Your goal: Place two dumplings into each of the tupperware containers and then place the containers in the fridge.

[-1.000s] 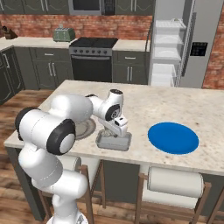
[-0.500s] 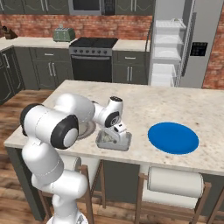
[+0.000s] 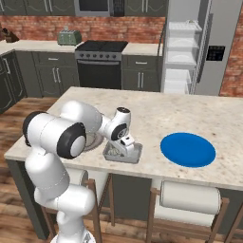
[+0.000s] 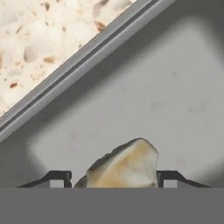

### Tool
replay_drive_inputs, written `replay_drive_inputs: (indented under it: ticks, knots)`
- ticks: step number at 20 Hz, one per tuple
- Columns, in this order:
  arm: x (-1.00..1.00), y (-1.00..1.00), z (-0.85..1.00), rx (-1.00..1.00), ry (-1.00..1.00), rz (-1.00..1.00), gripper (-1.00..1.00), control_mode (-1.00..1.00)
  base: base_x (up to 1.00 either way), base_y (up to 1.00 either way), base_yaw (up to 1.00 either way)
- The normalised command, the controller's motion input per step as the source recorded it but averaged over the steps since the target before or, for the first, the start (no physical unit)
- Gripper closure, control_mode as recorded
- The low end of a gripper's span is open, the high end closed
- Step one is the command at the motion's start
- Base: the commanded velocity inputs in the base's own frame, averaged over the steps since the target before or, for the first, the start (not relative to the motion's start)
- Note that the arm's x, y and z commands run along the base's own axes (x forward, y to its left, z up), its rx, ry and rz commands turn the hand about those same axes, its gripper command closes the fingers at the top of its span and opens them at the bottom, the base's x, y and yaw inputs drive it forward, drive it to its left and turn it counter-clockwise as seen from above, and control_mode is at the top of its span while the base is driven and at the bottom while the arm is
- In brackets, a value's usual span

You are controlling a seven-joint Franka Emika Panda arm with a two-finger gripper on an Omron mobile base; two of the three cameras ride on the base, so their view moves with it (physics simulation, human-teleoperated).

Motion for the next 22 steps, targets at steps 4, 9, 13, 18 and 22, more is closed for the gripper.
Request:
replay_drive_inputs:
  ticks: [4, 9, 13, 18, 22]
  knots:
    - [0.17, 0.02, 0.0, 0.0, 0.0, -0.04, -1.0, -1.0, 0.0, 0.0, 0.0]
    - [0.13, 0.0, 0.0, 0.0, 0.0, -0.01, -1.0, -1.0, 0.0, 0.0, 0.0]
    - [0.0, -0.13, 0.23, 0.0, 0.0, 0.0, -1.0, -1.0, 0.0, 0.0, 0.0]
    - [-0.12, 0.0, 0.87, 0.0, 0.0, 0.01, -1.0, -1.0, 0.0, 0.0, 0.0]
    - [0.0, 0.04, 0.9, 0.0, 0.0, 0.08, -1.0, -1.0, 0.0, 0.0, 0.0]
